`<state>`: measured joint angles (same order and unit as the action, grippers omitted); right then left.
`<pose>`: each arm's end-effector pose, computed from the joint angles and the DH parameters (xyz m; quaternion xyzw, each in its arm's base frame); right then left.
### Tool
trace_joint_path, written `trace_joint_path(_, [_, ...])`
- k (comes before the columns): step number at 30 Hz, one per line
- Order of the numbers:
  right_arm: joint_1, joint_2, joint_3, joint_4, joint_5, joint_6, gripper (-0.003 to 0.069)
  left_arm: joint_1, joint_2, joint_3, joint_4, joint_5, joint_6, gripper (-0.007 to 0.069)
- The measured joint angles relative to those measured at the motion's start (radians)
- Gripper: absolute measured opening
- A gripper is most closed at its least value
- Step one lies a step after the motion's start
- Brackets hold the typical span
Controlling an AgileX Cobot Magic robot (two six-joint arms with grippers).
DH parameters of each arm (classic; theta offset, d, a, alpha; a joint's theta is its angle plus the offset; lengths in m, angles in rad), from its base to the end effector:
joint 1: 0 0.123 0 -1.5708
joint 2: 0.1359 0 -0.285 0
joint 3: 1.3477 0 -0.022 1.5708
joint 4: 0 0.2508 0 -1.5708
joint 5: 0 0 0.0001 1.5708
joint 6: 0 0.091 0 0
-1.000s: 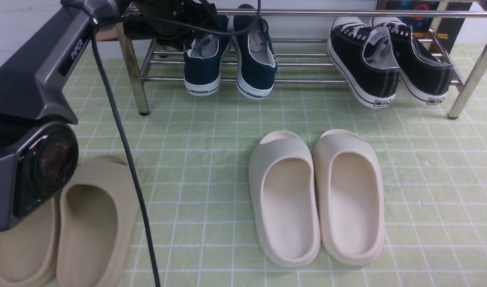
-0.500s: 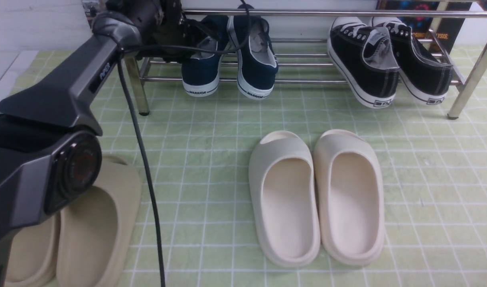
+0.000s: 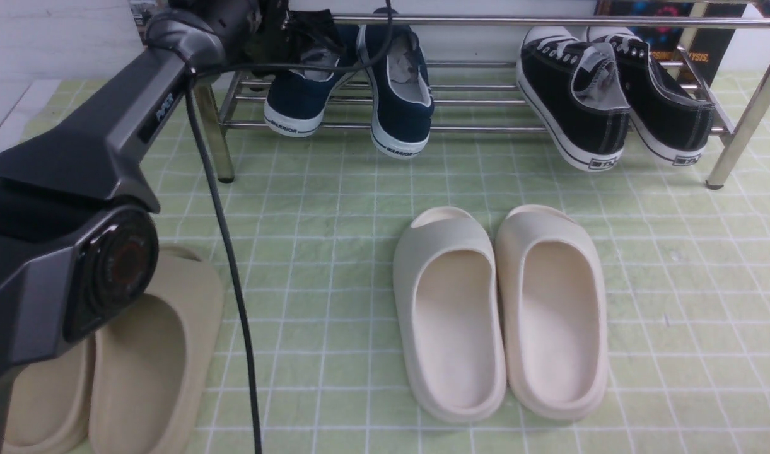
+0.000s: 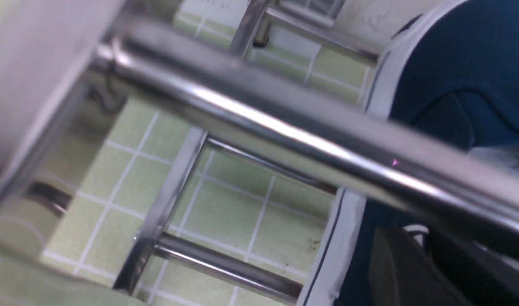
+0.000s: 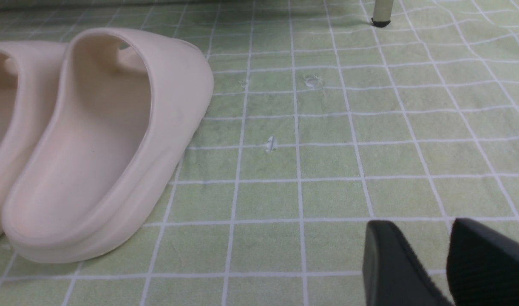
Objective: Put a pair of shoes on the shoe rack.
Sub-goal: Use the left arm to put a shoe into the shoe rack
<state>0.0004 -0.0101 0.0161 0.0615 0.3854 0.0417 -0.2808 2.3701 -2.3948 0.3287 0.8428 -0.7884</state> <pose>0.0522 0.0021 0.1737 0.0328 0.8052 0.0386 0.5908 0.5282 -0.1295 0.2849 -0.1782 0.8844 -0.0708 0.4255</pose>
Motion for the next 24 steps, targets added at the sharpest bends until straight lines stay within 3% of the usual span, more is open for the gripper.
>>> trace_joint_path(7, [0.000, 0.000, 0.000, 0.000, 0.000, 0.000, 0.0239, 0.000, -0.002, 0.000, -0.027, 0.034, 0.012, 0.0040])
trace_joint_path(10, [0.000, 0.000, 0.000, 0.000, 0.000, 0.000, 0.0239, 0.004, -0.016, 0.000, -0.071, 0.034, 0.059, 0.0137])
trace_joint_path(11, [0.000, 0.000, 0.000, 0.000, 0.000, 0.000, 0.0239, 0.005, -0.017, 0.000, -0.074, 0.034, 0.062, 0.0137])
trace_joint_path(12, [0.000, 0.000, 0.000, 0.000, 0.000, 0.000, 0.0239, 0.007, -0.027, 0.000, -0.096, 0.035, 0.090, 0.0226])
trace_joint_path(13, [0.000, 0.000, 0.000, 0.000, 0.000, 0.000, 0.0239, 0.007, -0.028, 0.000, -0.102, 0.035, 0.095, 0.0237])
trace_joint_path(15, [0.000, 0.000, 0.000, 0.000, 0.000, 0.000, 0.0239, 0.010, -0.047, -0.002, -0.139, 0.057, 0.123, 0.0359])
trace_joint_path(17, [0.000, 0.000, 0.000, 0.000, 0.000, 0.000, 0.0239, 0.012, -0.059, -0.003, -0.171, 0.082, 0.137, 0.0422])
trace_joint_path(24, [0.000, 0.000, 0.000, 0.000, 0.000, 0.000, 0.0239, 0.016, -0.095, -0.005, -0.368, 0.176, 0.277, 0.0450])
